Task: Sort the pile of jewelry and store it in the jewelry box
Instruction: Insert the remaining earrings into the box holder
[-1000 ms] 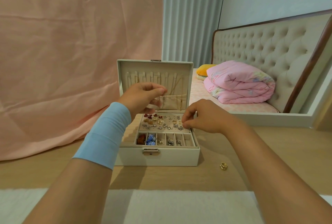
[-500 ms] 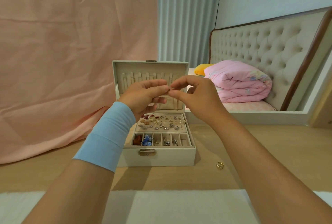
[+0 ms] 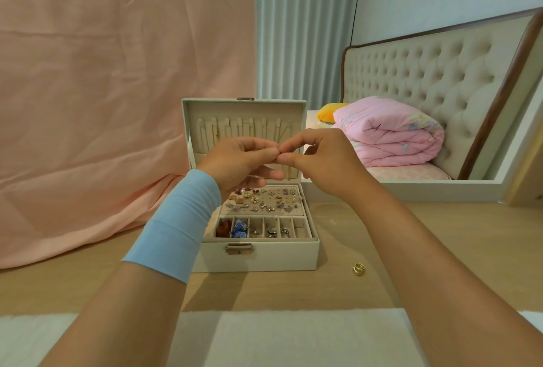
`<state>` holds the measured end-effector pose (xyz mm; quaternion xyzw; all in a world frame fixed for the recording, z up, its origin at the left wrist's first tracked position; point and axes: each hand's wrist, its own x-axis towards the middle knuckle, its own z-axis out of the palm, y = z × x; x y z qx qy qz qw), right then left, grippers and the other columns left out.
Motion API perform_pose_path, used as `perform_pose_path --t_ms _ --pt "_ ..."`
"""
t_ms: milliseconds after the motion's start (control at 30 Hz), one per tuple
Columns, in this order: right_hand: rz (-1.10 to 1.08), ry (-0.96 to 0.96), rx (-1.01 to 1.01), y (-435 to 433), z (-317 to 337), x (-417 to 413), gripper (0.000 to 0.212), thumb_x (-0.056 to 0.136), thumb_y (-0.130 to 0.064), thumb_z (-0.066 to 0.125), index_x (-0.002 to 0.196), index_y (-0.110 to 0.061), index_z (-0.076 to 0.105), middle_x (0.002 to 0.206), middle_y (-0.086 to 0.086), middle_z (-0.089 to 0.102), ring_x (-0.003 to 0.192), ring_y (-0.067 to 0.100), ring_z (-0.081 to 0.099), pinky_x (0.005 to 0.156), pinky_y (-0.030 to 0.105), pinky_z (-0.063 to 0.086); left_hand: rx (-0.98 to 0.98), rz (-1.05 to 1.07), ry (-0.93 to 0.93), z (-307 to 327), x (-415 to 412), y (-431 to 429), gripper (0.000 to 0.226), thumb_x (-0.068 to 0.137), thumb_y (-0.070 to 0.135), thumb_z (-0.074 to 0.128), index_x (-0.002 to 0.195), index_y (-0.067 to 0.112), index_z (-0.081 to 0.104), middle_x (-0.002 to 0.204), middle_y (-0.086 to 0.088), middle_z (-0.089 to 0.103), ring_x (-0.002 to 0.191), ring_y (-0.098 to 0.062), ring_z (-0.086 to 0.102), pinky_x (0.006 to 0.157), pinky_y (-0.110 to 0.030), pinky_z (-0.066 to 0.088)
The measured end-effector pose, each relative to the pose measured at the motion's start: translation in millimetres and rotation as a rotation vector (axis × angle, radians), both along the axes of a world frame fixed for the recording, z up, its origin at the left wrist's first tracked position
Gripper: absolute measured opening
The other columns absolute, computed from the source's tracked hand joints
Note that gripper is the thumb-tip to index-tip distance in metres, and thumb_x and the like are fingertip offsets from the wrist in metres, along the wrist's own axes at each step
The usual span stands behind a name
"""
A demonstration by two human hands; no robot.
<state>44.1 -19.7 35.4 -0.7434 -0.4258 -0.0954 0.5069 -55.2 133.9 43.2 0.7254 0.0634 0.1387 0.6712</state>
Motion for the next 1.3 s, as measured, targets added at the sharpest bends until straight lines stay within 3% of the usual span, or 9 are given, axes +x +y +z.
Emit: perform_pose_path --t_ms 167,367,533,667,800,900,1000,1167,1300 --pt "0.022 0.025 0.01 1.8 -3.8 1.6 0.013 0.086 -0.022 0.078 0.081 -0.034 0.075 0.084 -0.009 0.072 0.056 0.001 0.055 0.065 0.025 0.045 0.114 0.055 0.0 -3.0 2.3 1.2 0.016 0.094 0.024 0.065 0.105 0.015 0.071 0.094 0.001 0.077 0.076 -0.012 0.07 0.057 -0.024 0.054" --pt "0.014 0.078 0.045 0.3 -9.2 6.6 0.008 0.091 -0.017 0.073 0.087 -0.023 0.077 0.087 -0.001 0.073 0.049 0.001 0.054 0.057 0.02 0.046 0.184 0.045 0.04 -9.7 9.2 -2.1 0.017 0.097 0.028 0.06 0.105 0.017 0.071 0.094 0.002 0.076 0.076 -0.012 0.069 0.062 -0.027 0.056" --pt "0.032 -0.011 -0.426 -18.2 -13.4 17.2 0.004 0.088 -0.017 0.077 0.085 -0.019 0.078 0.083 -0.006 0.073 0.056 -0.011 0.056 0.059 0.009 0.039 0.827 0.091 0.145 -22.8 13.8 -2.1 0.015 0.095 0.029 0.061 0.106 0.034 0.07 0.099 0.018 0.064 0.092 -0.005 0.06 0.086 -0.025 0.045" --pt "0.018 -0.027 -0.594 -17.9 -19.2 19.7 0.01 0.085 -0.018 0.079 0.08 -0.026 0.078 0.084 -0.007 0.074 0.057 -0.01 0.057 0.053 0.006 0.039 0.987 0.017 0.269 -25.6 13.7 -7.0 0.023 0.093 0.024 0.058 0.105 0.037 0.072 0.095 0.018 0.056 0.089 -0.006 0.056 0.084 -0.025 0.044" --pt "0.005 -0.029 -0.643 -12.7 -23.8 21.3 0.01 0.082 -0.02 0.082 0.079 -0.03 0.079 0.082 -0.009 0.075 0.068 -0.002 0.063 0.064 0.02 0.049 1.043 -0.016 0.277 -25.8 14.6 -8.6 0.023 0.093 0.024 0.059 0.109 0.035 0.072 0.088 0.021 0.051 0.081 -0.001 0.051 0.079 -0.024 0.041" --pt "-0.01 -0.058 -0.66 -12.0 -23.7 22.3 0.008 0.082 -0.023 0.082 0.08 -0.03 0.079 0.083 -0.01 0.075 0.08 0.007 0.067 0.077 0.031 0.057 1.052 -0.034 0.293 -26.7 14.4 -7.6 0.026 0.092 0.023 0.06 0.112 0.035 0.07 0.099 0.016 0.06 0.091 -0.006 0.057 0.081 -0.024 0.042" --pt "0.016 -0.066 -0.707 -12.8 -20.5 22.7 0.011 0.083 -0.021 0.082 0.08 -0.031 0.078 0.084 -0.011 0.075 0.08 0.007 0.067 0.076 0.028 0.055 1.049 -0.046 0.299 -28.2 15.9 -6.8 0.026 0.09 0.023 0.062 0.113 0.034 0.07 0.109 0.013 0.066 0.098 -0.008 0.059 0.082 -0.024 0.044" --pt "0.019 -0.069 -0.743 -10.6 -20.9 21.0 0.008 0.085 -0.022 0.08 0.086 -0.03 0.08 0.086 -0.012 0.075 0.082 0.006 0.067 0.08 0.031 0.057 1.058 -0.06 0.286 -30.1 18.0 -5.6 0.027 0.088 0.024 0.066 0.113 0.034 0.068 0.107 0.014 0.066 0.096 -0.007 0.059 0.079 -0.022 0.042" --pt "0.032 -0.037 -0.717 -13.5 -20.0 21.5 0.008 0.086 -0.023 0.079 0.091 -0.029 0.082 0.087 -0.01 0.076 0.073 0.001 0.064 0.07 0.022 0.052 1.063 -0.059 0.274 -30.7 18.9 -4.8 0.026 0.088 0.025 0.068 0.112 0.033 0.068 0.102 0.016 0.064 0.097 -0.007 0.059 0.079 -0.022 0.043"
